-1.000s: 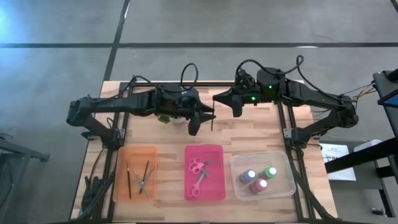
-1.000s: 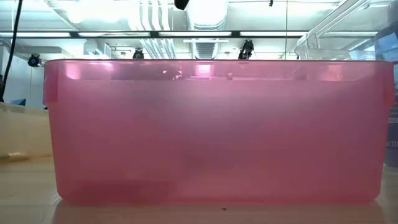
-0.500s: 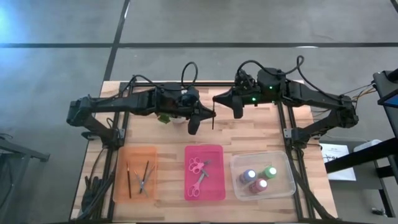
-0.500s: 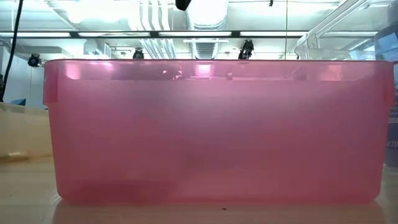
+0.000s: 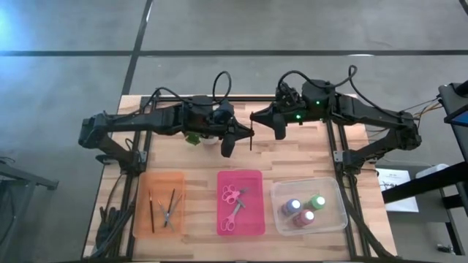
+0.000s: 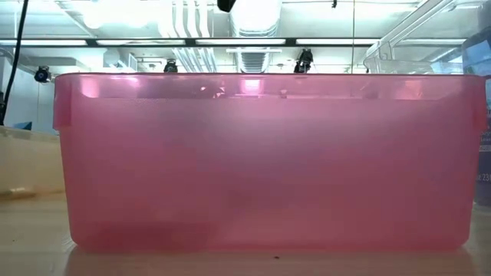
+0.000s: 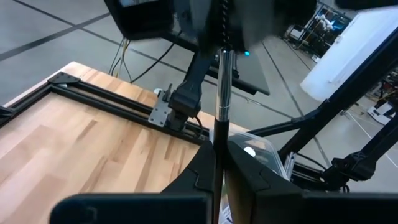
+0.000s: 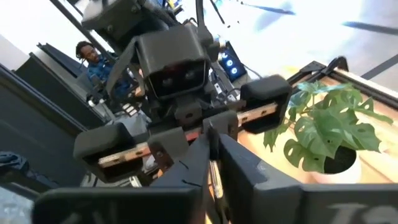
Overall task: Pick & Place Paint Supplies
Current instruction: Put the black lash brush into the orange bin
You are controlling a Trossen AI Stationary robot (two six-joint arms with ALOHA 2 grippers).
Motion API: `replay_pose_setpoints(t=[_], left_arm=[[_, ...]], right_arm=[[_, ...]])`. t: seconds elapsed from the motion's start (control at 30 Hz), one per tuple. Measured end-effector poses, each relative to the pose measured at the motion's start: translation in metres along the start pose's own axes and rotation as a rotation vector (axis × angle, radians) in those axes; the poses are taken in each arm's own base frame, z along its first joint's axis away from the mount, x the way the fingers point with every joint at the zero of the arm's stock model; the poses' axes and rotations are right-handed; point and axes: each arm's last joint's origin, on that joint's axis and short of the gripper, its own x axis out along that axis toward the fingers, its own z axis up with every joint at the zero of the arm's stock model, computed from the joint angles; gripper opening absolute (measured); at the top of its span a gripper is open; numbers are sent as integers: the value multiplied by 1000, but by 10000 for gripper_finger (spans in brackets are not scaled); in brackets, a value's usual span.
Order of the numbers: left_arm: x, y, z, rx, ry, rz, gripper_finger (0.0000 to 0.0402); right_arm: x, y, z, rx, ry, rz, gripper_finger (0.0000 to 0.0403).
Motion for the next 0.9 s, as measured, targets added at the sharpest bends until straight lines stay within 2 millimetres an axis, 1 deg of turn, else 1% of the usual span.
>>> replay_pose_setpoints(t=[0.1, 0.27, 0.37, 0.47, 0.6, 0.7, 0.8, 0.9], left_arm=[[0, 0, 0, 1, -1, 0, 18], [-1, 2, -4, -6, 45, 18, 18], [-9, 3, -13, -25, 167, 20, 18], [-24, 2, -26, -79, 370, -18, 18], [-54, -12, -55, -197, 705, 23, 18], [-77, -28, -74, -274, 866, 65, 18], [-95, -44, -93, -382, 903, 82, 18], [-112, -58, -118, -498, 890, 113, 18]], right_arm=[[1, -1, -1, 3, 17, 11, 83], [-1, 0, 1, -3, -5, -4, 185], [-5, 0, 3, -22, -41, -35, 233], [-12, 2, 5, -34, -67, -43, 268], [-16, 0, 5, -33, -59, -61, 290], [-18, -3, 3, -32, -48, -113, 293], [-19, -6, 1, -31, -35, -150, 293], [-18, -7, 0, -29, -20, -165, 293]])
